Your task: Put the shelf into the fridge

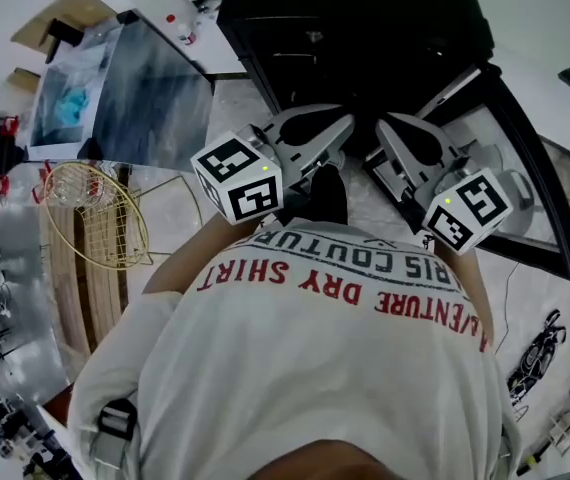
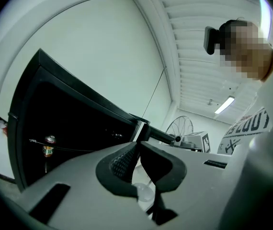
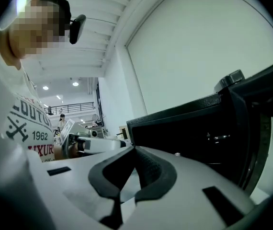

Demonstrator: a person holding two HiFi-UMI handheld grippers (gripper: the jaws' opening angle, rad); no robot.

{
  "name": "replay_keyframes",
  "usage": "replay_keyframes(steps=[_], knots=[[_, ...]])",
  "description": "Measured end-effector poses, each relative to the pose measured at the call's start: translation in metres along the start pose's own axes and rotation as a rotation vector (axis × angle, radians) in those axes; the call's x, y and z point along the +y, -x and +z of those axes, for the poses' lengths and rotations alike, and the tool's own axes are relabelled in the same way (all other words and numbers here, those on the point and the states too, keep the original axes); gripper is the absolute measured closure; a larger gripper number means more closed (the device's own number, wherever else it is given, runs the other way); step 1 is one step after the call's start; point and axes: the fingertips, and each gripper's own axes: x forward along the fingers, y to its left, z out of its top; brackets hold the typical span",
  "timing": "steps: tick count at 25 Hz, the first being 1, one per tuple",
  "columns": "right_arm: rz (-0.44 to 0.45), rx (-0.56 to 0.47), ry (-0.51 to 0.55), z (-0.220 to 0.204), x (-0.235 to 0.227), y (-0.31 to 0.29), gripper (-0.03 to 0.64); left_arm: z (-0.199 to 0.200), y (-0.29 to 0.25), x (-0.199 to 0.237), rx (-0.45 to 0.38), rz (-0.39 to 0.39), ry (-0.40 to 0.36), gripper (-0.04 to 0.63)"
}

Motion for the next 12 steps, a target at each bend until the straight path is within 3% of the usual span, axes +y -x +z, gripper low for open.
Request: replay_keyframes(steps=[5, 12], knots=[[-0.011, -0.008, 0.027, 0.013, -0.003, 0.002, 0.594, 0.012, 0.002, 0.0, 0.002, 0.005, -0.052, 0.552], [-0.032, -0.009, 0.023, 0.01, -0.009, 0.012, 0.594, 0.011, -0.006, -0.007, 0.006, 0.008, -0.063, 0.552]])
